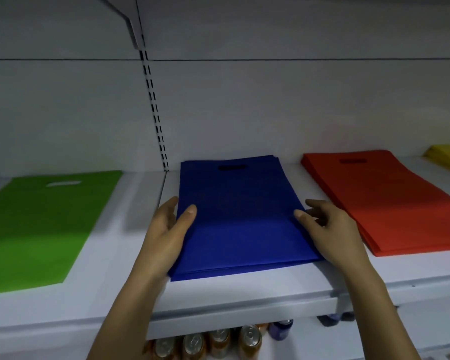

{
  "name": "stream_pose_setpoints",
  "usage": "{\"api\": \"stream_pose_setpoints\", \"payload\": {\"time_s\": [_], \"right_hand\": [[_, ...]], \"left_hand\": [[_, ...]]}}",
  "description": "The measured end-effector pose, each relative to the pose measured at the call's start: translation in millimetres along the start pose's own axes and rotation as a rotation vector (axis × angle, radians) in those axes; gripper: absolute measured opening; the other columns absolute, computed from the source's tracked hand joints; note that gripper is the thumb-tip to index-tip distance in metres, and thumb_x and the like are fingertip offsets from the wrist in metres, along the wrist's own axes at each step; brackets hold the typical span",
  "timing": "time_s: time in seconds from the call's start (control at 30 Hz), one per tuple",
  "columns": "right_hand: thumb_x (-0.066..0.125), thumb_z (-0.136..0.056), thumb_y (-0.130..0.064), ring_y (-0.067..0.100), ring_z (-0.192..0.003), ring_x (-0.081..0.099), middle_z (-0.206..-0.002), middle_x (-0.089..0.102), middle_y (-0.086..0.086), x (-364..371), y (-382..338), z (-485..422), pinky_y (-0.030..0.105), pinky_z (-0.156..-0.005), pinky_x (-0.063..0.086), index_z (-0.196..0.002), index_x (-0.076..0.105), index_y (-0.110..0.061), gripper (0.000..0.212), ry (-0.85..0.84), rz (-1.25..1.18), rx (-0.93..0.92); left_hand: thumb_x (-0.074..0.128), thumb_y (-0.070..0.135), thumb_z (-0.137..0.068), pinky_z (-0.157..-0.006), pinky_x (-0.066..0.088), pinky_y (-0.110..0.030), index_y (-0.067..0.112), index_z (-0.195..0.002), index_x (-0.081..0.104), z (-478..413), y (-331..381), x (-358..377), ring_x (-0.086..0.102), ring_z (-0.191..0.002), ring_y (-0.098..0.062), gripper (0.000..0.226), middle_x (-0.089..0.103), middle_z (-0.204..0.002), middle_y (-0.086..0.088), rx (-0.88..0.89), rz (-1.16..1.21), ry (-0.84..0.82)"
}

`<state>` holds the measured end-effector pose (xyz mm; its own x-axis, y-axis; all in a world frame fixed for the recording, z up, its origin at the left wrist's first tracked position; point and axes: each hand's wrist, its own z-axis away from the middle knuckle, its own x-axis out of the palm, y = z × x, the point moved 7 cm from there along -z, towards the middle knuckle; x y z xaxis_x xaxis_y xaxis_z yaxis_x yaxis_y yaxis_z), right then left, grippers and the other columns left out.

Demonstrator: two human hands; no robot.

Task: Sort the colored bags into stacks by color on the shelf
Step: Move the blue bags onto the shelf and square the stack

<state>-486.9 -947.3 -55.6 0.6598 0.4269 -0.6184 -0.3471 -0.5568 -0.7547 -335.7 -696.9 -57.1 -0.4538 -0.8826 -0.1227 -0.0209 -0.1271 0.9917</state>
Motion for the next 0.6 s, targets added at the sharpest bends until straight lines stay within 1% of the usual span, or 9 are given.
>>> {"api": "stream_pose_setpoints", "payload": {"time_s": [0.07, 0.13, 0.2, 0.23, 0.33, 0.4, 0.5, 0.53, 0.6], "right_hand": [[0.062, -0.083, -0.051, 0.011, -0.099, 0.058, -0.128, 0.06, -0.001, -4.3, -1.8, 3.0, 0.022, -0.073, 0.044, -0.138, 0.049, -0.022, 0.064, -0.051, -0.019, -0.007], [0.066, -0.068, -0.059, 0.002, -0.109, 0.054, -0.132, 0.053, -0.015, -8.4, -1.9, 10.8, 0.017, -0.08, 0.042, -0.139, 0.046, -0.028, 0.08, -0.148, -0.048, -0.004], [0.071, -0.058, -0.056, -0.015, -0.097, 0.053, -0.12, 0.05, -0.029, -8.9, -3.7, 21.3, 0.005, -0.075, 0.042, -0.135, 0.046, -0.032, 0.085, -0.261, -0.074, -0.022], [0.072, -0.054, -0.056, -0.016, -0.093, 0.054, -0.117, 0.052, -0.028, -7.4, -2.3, 25.0, 0.003, -0.072, 0.043, -0.134, 0.046, -0.031, 0.087, -0.296, -0.068, -0.034], [0.07, -0.048, -0.066, 0.001, -0.111, 0.052, -0.133, 0.052, -0.011, -4.7, 9.5, 27.6, 0.015, -0.089, 0.043, -0.138, 0.048, -0.025, 0.102, -0.265, -0.004, -0.045], [0.067, -0.05, -0.068, 0.003, -0.11, 0.051, -0.132, 0.052, -0.011, -4.4, 11.9, 26.7, 0.01, -0.085, 0.042, -0.139, 0.048, -0.023, 0.102, -0.233, -0.022, -0.055], [0.065, -0.057, -0.065, -0.006, -0.097, 0.051, -0.127, 0.054, -0.015, -6.4, 10.6, 25.0, 0.001, -0.072, 0.039, -0.138, 0.05, -0.024, 0.092, -0.193, -0.028, -0.081], [0.064, -0.058, -0.069, -0.006, -0.098, 0.052, -0.126, 0.054, -0.016, -7.0, 10.0, 25.6, 0.001, -0.074, 0.039, -0.137, 0.05, -0.024, 0.092, -0.191, -0.035, -0.089], [0.063, -0.052, -0.085, -0.001, -0.111, 0.052, -0.132, 0.052, -0.015, -6.2, 11.0, 27.2, 0.011, -0.09, 0.042, -0.138, 0.05, -0.025, 0.105, -0.21, -0.014, -0.11]], "left_hand": [[0.065, 0.055, -0.078, -0.098, 0.038, -0.019, 0.037, -0.146, 0.028, 6.1, -0.6, -1.3, 0.038, -0.125, 0.0, 0.08, 0.034, -0.149, 0.013, 0.048, -0.228, -0.052], [0.072, 0.067, -0.061, -0.107, 0.033, -0.027, 0.043, -0.145, 0.025, 13.2, -7.1, 0.9, 0.029, -0.135, -0.006, 0.099, 0.021, -0.155, 0.013, 0.052, -0.459, -0.151], [0.071, 0.067, -0.053, -0.11, 0.03, -0.029, 0.043, -0.145, 0.024, 17.4, -12.2, 2.0, 0.022, -0.141, -0.009, 0.106, 0.01, -0.158, 0.012, 0.044, -0.57, -0.162], [0.069, 0.067, -0.052, -0.111, 0.028, -0.03, 0.043, -0.145, 0.024, 18.1, -12.5, 2.1, 0.019, -0.143, -0.01, 0.107, 0.008, -0.159, 0.012, 0.049, -0.575, -0.139], [0.068, 0.078, -0.049, -0.115, 0.022, -0.033, 0.044, -0.146, 0.022, 19.3, -13.3, 6.5, 0.009, -0.146, -0.009, 0.112, 0.005, -0.16, 0.01, 0.07, -0.614, -0.119], [0.068, 0.073, -0.047, -0.117, 0.017, -0.034, 0.044, -0.147, 0.019, 20.6, -14.5, 8.8, 0.004, -0.146, -0.008, 0.116, 0.001, -0.16, 0.011, 0.048, -0.671, -0.143], [0.066, 0.068, -0.046, -0.116, 0.024, -0.035, 0.043, -0.146, 0.023, 21.6, -12.4, 3.9, 0.013, -0.145, -0.011, 0.112, 0.007, -0.16, 0.011, 0.051, -0.634, -0.093], [0.066, 0.067, -0.046, -0.114, 0.027, -0.035, 0.043, -0.145, 0.026, 21.7, -11.9, 1.8, 0.017, -0.145, -0.012, 0.109, 0.01, -0.159, 0.011, 0.064, -0.611, -0.065], [0.065, 0.066, -0.048, -0.113, 0.029, -0.035, 0.041, -0.144, 0.029, 22.0, -10.9, 1.5, 0.021, -0.143, -0.011, 0.106, 0.014, -0.158, 0.013, 0.1, -0.608, -0.04]]}}
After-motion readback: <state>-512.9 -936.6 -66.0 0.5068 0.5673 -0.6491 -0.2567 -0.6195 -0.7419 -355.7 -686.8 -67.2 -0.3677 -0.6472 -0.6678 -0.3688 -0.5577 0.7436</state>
